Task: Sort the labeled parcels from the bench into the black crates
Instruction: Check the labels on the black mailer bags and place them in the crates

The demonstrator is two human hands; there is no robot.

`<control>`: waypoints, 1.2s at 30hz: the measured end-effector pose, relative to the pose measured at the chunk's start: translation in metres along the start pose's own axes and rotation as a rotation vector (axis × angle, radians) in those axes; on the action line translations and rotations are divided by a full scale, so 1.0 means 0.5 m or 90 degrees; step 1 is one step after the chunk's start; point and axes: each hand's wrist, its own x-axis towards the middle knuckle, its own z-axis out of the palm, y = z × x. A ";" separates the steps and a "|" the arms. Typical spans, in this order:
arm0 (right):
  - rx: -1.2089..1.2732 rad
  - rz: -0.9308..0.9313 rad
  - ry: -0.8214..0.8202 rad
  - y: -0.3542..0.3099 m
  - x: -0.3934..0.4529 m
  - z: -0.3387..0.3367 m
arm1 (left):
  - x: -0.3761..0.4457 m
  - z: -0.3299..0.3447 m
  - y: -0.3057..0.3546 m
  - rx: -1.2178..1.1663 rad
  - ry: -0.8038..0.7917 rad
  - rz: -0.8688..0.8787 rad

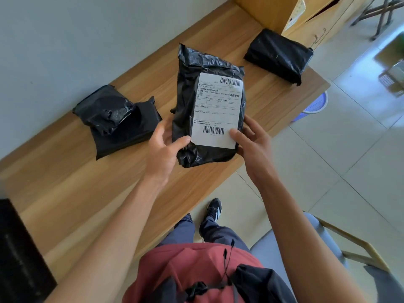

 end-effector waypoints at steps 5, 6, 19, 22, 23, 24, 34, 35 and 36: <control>-0.028 -0.034 -0.009 0.005 -0.008 0.028 | -0.048 -0.011 0.007 0.194 0.113 0.210; -0.033 -0.036 -0.023 0.007 -0.011 0.037 | -0.055 -0.014 0.007 0.227 0.102 0.226; -0.094 -0.020 -0.276 0.048 -0.095 0.206 | -0.189 -0.172 -0.017 0.069 0.180 0.111; -0.111 -0.023 -0.324 0.071 -0.146 0.268 | -0.256 -0.235 -0.032 0.025 0.231 0.107; -0.119 -0.026 -0.341 0.079 -0.168 0.290 | -0.282 -0.257 -0.039 0.010 0.248 0.107; -0.126 -0.030 -0.360 0.090 -0.193 0.313 | -0.311 -0.281 -0.047 -0.004 0.267 0.107; -0.202 -0.033 -0.479 0.231 -0.542 0.519 | -0.681 -0.529 -0.171 -0.086 0.466 0.121; -0.212 -0.032 -0.486 0.249 -0.584 0.540 | -0.722 -0.551 -0.185 -0.096 0.491 0.118; -0.222 -0.034 -0.501 0.269 -0.624 0.561 | -0.764 -0.573 -0.199 -0.105 0.517 0.112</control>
